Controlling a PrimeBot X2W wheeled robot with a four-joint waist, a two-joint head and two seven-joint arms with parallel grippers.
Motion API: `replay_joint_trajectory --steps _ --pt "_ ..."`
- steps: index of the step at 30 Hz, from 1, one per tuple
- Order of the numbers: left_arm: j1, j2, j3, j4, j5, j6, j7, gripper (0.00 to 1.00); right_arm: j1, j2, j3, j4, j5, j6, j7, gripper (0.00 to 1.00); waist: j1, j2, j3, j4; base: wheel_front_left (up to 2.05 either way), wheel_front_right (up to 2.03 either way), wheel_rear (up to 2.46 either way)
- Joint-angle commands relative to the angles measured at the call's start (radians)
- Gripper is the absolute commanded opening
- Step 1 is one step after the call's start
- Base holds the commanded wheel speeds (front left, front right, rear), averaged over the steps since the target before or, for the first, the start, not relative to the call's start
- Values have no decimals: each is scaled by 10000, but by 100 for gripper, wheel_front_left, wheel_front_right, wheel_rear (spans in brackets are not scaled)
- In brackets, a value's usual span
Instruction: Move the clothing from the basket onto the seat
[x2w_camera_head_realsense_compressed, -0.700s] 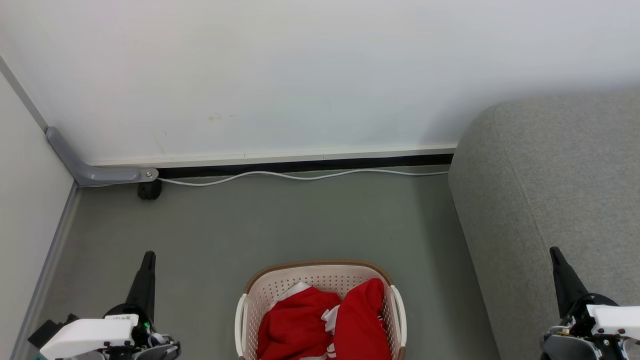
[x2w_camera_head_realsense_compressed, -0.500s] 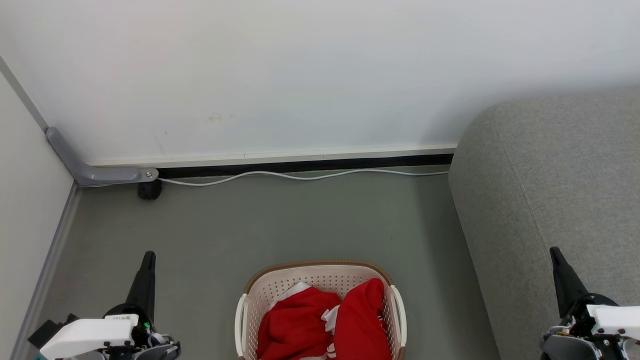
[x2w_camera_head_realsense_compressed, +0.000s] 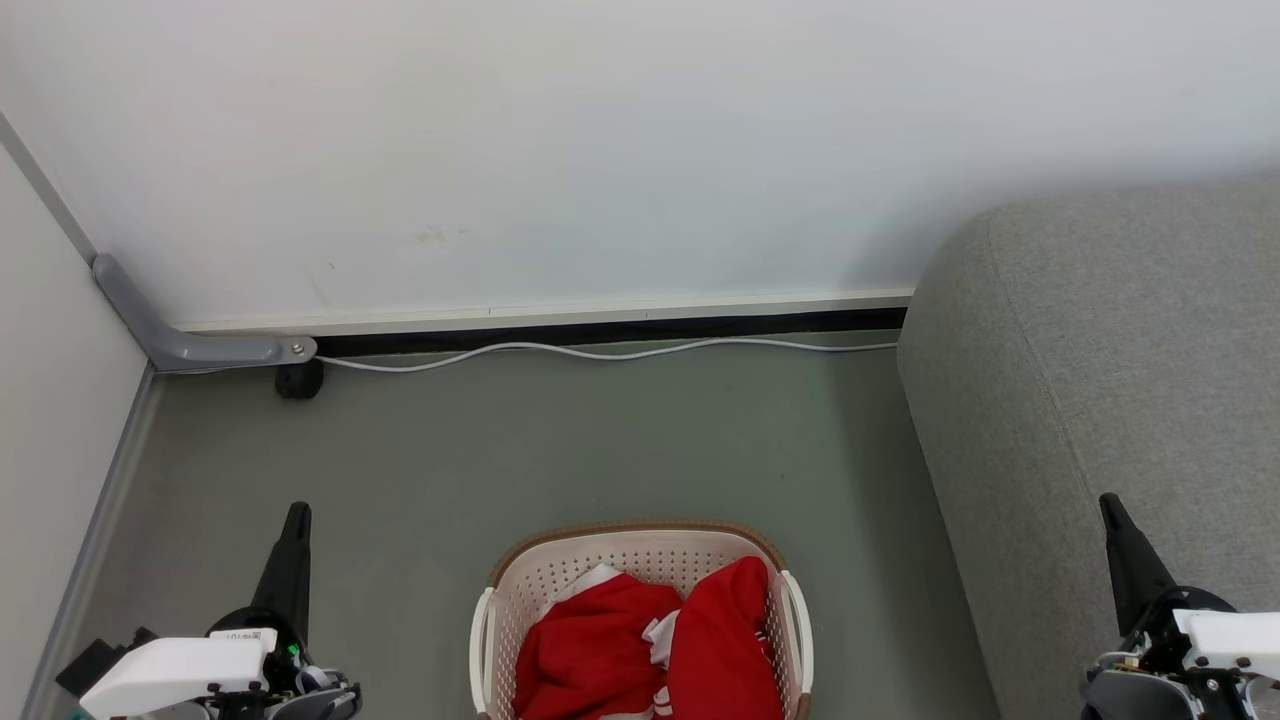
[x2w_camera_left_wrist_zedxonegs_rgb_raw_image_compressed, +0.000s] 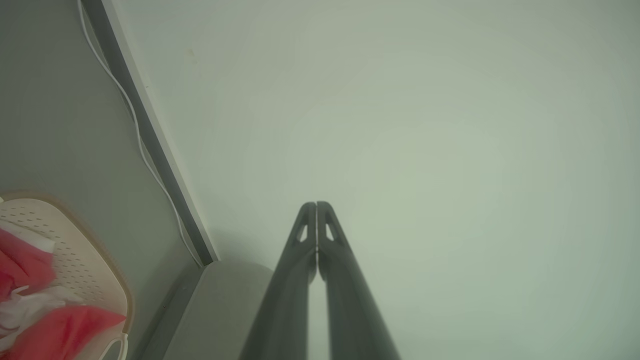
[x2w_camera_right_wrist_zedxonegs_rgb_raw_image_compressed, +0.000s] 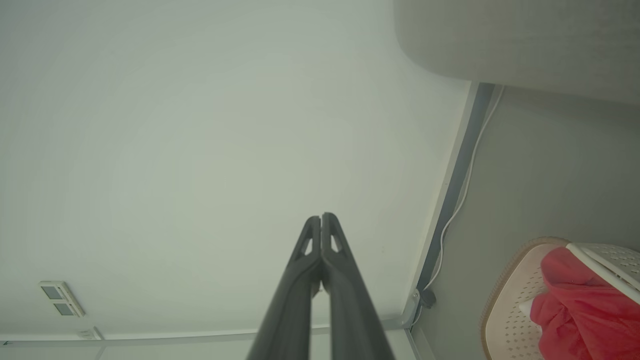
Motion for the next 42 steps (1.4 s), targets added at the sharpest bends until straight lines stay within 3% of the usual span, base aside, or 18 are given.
replay_joint_trajectory --steps 1,42 --pt "-575 93 325 -280 -47 -14 60 0 -363 -108 173 -305 118 16 73 0 0 0 0 0 0 0 0" --pt "-575 93 325 -280 -47 -14 60 0 -363 -108 173 -305 118 16 73 0 0 0 0 0 0 0 0"
